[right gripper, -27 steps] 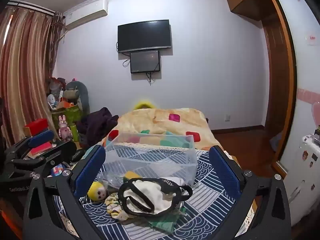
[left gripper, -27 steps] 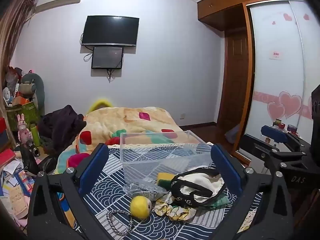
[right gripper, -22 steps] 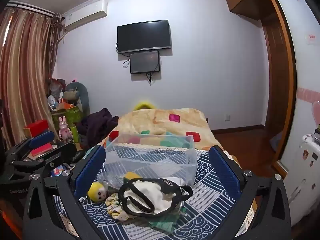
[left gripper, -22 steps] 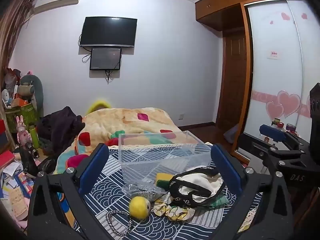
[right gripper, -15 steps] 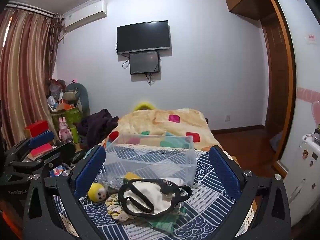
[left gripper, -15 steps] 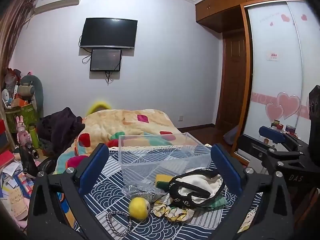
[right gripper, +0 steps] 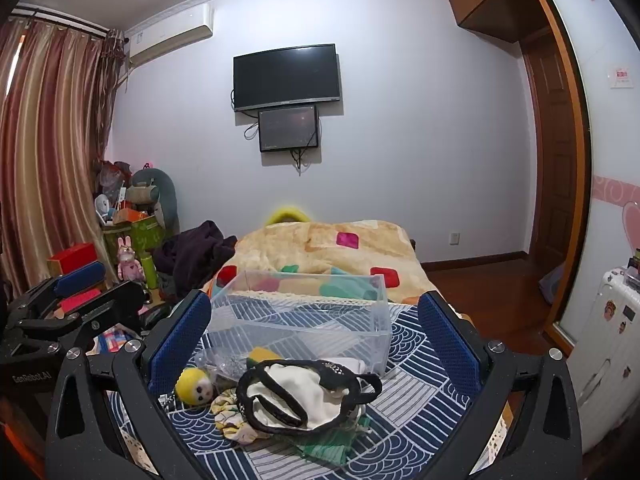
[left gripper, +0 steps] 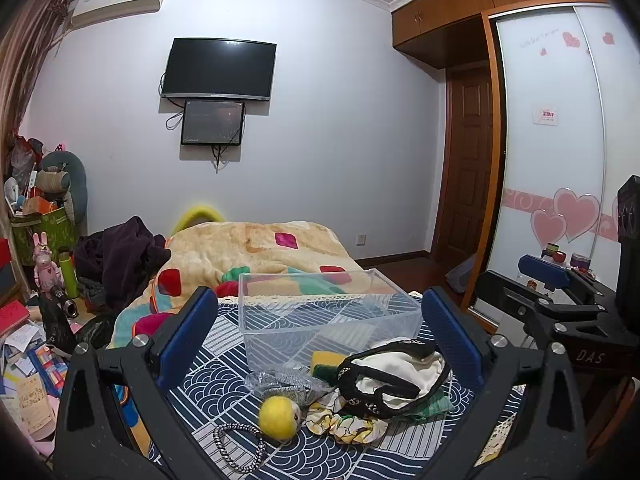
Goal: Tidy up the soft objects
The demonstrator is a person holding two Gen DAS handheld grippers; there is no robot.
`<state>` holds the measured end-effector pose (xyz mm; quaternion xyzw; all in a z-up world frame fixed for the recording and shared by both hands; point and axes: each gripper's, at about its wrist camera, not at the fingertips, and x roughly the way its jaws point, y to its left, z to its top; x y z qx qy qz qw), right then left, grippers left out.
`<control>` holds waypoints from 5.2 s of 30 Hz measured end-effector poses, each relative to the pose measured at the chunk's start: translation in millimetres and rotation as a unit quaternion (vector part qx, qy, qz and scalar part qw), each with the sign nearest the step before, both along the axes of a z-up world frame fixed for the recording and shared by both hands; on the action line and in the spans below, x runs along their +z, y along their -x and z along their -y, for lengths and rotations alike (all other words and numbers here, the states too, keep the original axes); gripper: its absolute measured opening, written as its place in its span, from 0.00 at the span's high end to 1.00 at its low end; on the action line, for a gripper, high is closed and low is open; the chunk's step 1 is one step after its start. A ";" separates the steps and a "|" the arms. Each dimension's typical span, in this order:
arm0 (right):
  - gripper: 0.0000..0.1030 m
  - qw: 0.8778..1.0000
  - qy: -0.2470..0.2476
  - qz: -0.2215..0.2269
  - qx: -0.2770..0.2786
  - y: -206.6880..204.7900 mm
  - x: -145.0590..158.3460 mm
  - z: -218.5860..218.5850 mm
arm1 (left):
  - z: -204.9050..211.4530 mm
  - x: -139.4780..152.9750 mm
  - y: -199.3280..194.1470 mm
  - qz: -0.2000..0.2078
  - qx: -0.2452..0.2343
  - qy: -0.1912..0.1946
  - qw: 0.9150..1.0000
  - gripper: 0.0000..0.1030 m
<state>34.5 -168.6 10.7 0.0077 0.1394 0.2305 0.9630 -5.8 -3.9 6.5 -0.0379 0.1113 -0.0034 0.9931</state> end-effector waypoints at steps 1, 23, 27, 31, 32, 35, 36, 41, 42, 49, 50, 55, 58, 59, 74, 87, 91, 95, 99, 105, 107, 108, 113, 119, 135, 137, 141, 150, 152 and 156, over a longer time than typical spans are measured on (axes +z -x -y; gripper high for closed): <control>0.00 1.000 0.000 0.000 0.000 0.3 -0.3 -0.3 | -0.1 0.4 0.5 0.000 0.000 0.000 1.000 0.00; 0.00 1.000 -0.001 0.004 0.000 3.4 8.0 1.3 | -1.9 2.3 4.5 0.008 0.000 0.003 1.000 0.00; 0.00 1.000 -0.001 0.005 0.000 3.6 8.1 1.4 | -2.1 2.5 4.4 0.007 0.000 0.003 1.000 0.00; 0.00 1.000 -0.001 0.005 0.001 3.9 7.8 0.4 | -2.6 3.0 4.2 0.007 0.000 0.004 1.000 0.00; 0.00 1.000 -0.001 0.005 0.001 3.9 7.8 0.3 | -2.7 3.1 4.1 0.007 0.000 0.004 1.000 0.00; 0.00 1.000 -0.002 0.006 0.001 4.7 7.3 -0.3 | -2.5 3.1 3.9 0.007 0.000 0.004 1.000 0.00; 0.00 1.000 -0.002 0.006 0.001 4.9 7.2 -0.5 | -2.6 3.1 4.1 0.007 0.000 0.004 1.000 0.00; 0.00 1.000 -0.001 0.007 0.002 5.2 7.2 -1.4 | -2.7 2.8 4.3 0.007 0.000 0.004 1.000 0.00; 0.00 1.000 -0.001 0.008 0.002 6.1 6.7 -1.6 | -2.8 2.8 4.2 0.007 0.000 0.004 1.000 0.00; 0.00 1.000 -0.002 0.007 0.002 5.6 6.2 -1.2 | -2.5 3.4 4.6 0.007 -0.001 0.006 1.000 0.00; 0.00 1.000 -0.002 0.007 0.002 5.6 6.3 -1.2 | -2.4 3.3 4.4 0.007 -0.001 0.007 1.000 0.00; 0.00 1.000 -0.001 0.008 0.002 5.5 6.4 -1.4 | -2.3 2.2 3.7 0.004 -0.001 0.006 1.000 0.00; 0.00 1.000 -0.002 0.007 0.003 5.5 5.8 -0.9 | -2.2 -0.3 1.1 -0.002 -0.003 0.005 1.000 0.00; 0.00 1.000 -0.001 0.007 0.002 5.2 5.8 -1.0 | -2.9 -2.1 0.1 -0.004 -0.003 0.005 1.000 0.00; 0.00 0.998 0.009 -0.061 0.020 -16.9 -30.4 -0.4 | -19.7 -58.2 -27.8 -0.104 -0.012 0.024 0.994 0.05; 0.31 0.988 0.035 -0.147 0.027 -37.2 -70.3 5.8 | -36.5 -107.0 -50.9 -0.190 -0.010 0.032 0.981 0.47; 0.50 0.983 0.031 -0.177 0.029 -44.8 -78.9 7.9 | -32.4 -114.8 -56.2 -0.205 -0.023 0.034 0.978 0.60; 0.68 0.981 0.039 -0.188 0.027 -46.5 -83.9 3.9 | -26.2 -116.7 -54.9 -0.201 -0.023 0.021 0.979 0.65; 0.85 0.982 0.050 -0.179 0.015 -45.3 -82.6 3.1 | -25.1 -114.1 -53.1 -0.199 -0.024 0.019 0.980 0.82; 0.89 0.986 0.035 -0.164 0.017 -44.5 -74.2 6.6 | -28.6 -108.2 -49.6 -0.193 -0.030 0.031 0.980 0.94; 0.90 0.987 0.032 -0.155 0.018 -42.3 -70.0 7.0 | -29.4 -104.6 -47.1 -0.188 -0.031 0.032 0.981 0.94; 0.90 0.989 0.029 -0.147 0.018 -39.8 -65.8 7.5 | -29.3 -103.0 -46.1 -0.186 -0.031 0.031 0.982 0.94; 0.90 0.992 0.016 -0.121 0.016 -33.9 -51.1 12.2 | -30.4 -102.6 -46.8 -0.194 -0.030 0.031 0.980 0.73; 0.90 0.995 0.001 -0.097 0.014 -30.7 -38.8 16.2 | -27.5 -115.1 -53.8 -0.213 -0.029 0.026 0.976 0.46; 0.90 0.998 -0.020 -0.053 0.005 -37.7 -8.3 16.1 | -39.0 -97.2 -53.5 -0.183 -0.032 0.048 0.981 0.64; 0.90 0.999 -0.022 -0.046 0.002 -41.3 -3.0 14.8 | -40.1 -83.3 -54.3 -0.166 -0.028 0.045 0.985 0.64; 0.90 1.000 -0.014 -0.024 -0.012 -47.5 6.5 8.5 | -44.3 -58.7 -63.0 -0.139 -0.020 0.045 0.989 0.64; 0.90 0.999 0.003 -0.006 -0.035 -73.7 11.2 -6.3 | -58.8 -37.1 -123.6 -0.148 -0.022 0.045 0.988 0.64; 0.90 0.999 0.004 -0.014 -0.036 -81.8 7.8 -9.2 | -58.5 -39.5 -141.5 -0.162 -0.015 0.039 0.986 0.64; 0.90 0.998 0.015 -0.041 -0.035 -100.4 -5.0 -18.2 | -57.7 -51.6 -166.4 -0.194 -0.016 0.045 0.980 0.64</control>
